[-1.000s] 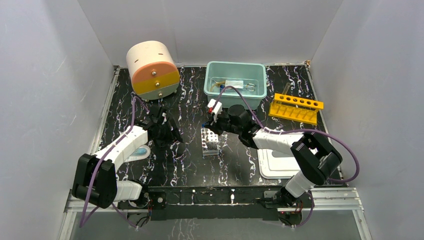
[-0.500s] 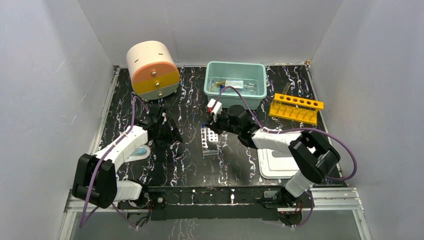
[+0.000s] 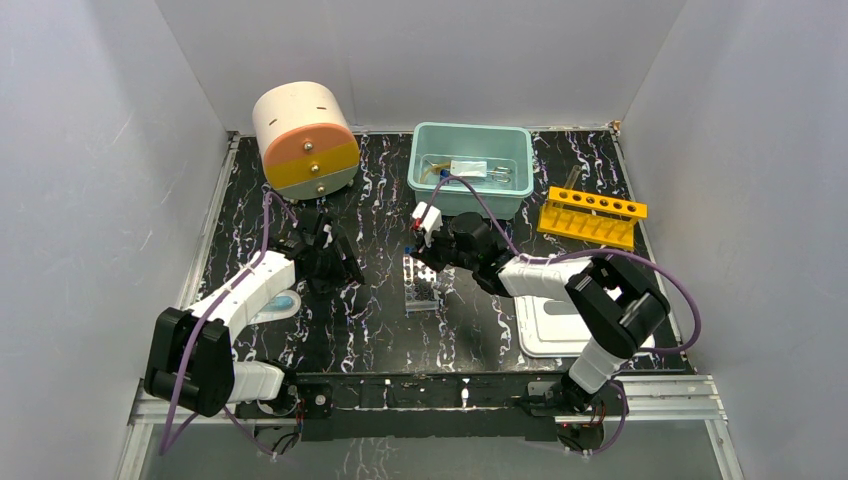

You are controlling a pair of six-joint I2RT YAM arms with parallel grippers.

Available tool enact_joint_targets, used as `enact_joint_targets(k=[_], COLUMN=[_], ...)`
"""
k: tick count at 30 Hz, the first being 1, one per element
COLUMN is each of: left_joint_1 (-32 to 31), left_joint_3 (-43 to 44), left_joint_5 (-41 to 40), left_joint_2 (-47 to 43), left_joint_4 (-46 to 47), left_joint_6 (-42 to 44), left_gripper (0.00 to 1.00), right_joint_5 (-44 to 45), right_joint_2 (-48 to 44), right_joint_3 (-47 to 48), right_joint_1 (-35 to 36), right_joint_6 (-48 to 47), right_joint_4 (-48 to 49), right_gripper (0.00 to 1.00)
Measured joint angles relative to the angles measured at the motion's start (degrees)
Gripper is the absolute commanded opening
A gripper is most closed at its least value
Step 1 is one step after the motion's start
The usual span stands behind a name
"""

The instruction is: Organize the chemistry lab equipment

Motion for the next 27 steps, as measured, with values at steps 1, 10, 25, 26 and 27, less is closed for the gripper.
enact_joint_targets(k=[1, 10, 25, 26, 27], left_joint_1=[0.0, 0.1, 0.5, 0.5, 0.5], left_joint_3=[0.0, 0.3, 2.2, 2.2, 2.2], left_joint_5=[0.0, 0.0, -0.9, -0.9, -0.9], left_joint_2=[0.0, 0.0, 0.0, 0.0, 0.0], left_joint_4=[0.0, 0.0, -1.5, -1.6, -1.6], left_joint_6=[0.0, 0.1, 1.0, 1.0, 1.0], left_gripper=[0.7, 0.7, 0.7, 0.7, 0.7], right_joint_5=[0.0, -0.3, -1.4, -1.4, -1.4], right_joint_2=[0.2, 0.5, 2.2, 2.4, 2.6], right_joint_3=[0.0, 0.0, -0.7, -0.7, -0.7], right_joint_1=[0.0, 0.0, 0.0, 0.0, 0.0], right_joint_6=[0.0, -0.3, -1.2, -1.2, -1.1], right_joint_4=[0.0, 0.1, 2.4, 2.1, 2.0], right_gripper=[0.2, 0.25, 0.35, 0.36, 0.36])
